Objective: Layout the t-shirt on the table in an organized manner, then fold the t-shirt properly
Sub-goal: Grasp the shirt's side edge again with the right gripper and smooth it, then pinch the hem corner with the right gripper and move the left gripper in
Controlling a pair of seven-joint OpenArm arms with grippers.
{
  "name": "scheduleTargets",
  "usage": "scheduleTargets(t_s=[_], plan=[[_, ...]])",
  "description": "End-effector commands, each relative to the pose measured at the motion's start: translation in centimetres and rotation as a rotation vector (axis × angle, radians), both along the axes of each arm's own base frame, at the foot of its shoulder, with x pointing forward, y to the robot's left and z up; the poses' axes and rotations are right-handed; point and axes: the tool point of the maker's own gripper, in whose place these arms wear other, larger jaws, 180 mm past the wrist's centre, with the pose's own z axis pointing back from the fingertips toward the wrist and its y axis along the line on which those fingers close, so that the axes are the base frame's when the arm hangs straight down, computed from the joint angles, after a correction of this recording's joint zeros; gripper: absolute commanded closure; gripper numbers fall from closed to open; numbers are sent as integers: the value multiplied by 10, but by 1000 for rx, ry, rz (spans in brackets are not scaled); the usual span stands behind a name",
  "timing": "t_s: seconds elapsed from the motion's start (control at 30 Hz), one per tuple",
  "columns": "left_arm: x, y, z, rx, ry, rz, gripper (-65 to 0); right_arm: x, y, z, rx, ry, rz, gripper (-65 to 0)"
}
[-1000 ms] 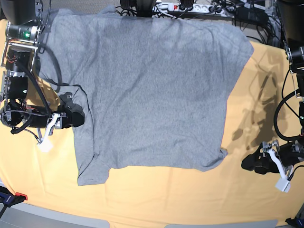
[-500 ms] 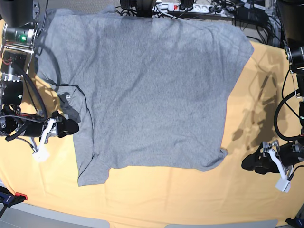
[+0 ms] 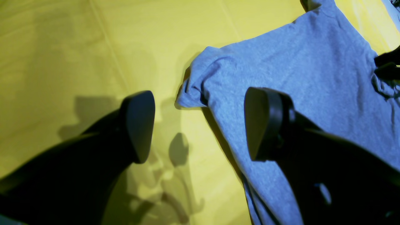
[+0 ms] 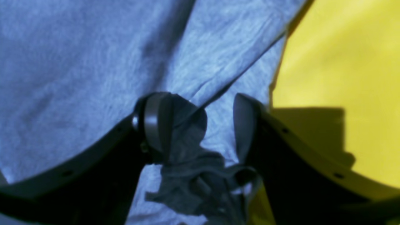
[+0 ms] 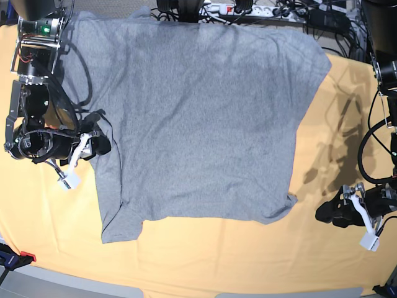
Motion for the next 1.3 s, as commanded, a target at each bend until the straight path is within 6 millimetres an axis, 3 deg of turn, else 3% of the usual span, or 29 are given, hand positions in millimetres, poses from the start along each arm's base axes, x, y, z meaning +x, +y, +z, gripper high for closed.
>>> scheduleTargets(t_s=[0.0,0.4,0.5,0.57,0.67,0.7,0.83,1.0,1.27], plan=[[8,5,28,-15,-74,8,-449,14,-6,19,-4,-65,-20,-334],[8,5,28,-16,-75,8,-449,17,24,16,67,-75,-6,-334],[8,5,28,-15,-74,8,-449,21,18,13,21,-86,-20,-324],[8,5,28,-15,-74,8,-449,24,12,12,-16,-93,-27,-249],[8,5,28,-16,-74,8,-449,26,11,14,-42,-108,-4,-39],[8,5,28,-16,-75,8,-449,27,12,16,-47,-119,16,0],[8,5,28,-15,-74,8,-449,36,13,28,-60,-161,48,0],[8,5,28,-16,-75,8,-449,54,0,46,-128,-204,36,0],[8,4,28,-19,-76,8,-449,72,-42,67,-292,-254,-26,0]])
